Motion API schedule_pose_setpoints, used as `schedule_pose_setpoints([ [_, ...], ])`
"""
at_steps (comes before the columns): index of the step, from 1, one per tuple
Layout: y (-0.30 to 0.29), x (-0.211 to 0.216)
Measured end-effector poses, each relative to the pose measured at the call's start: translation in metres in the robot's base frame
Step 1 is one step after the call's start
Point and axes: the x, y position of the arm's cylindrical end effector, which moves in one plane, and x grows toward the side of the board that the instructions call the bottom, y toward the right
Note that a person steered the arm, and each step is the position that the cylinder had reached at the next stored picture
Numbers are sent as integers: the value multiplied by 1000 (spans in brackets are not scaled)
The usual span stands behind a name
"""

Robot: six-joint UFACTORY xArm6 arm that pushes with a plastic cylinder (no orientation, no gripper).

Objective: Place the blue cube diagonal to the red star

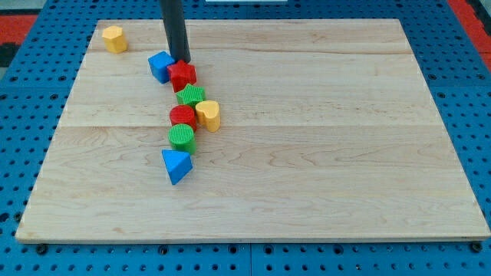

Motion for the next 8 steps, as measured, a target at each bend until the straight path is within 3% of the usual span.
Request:
schedule_pose_setpoints([
  [2, -5, 39],
  [4, 53, 70],
  [5, 46, 93],
  [6, 90, 88],
  [7, 139, 147],
  [8, 115, 204],
])
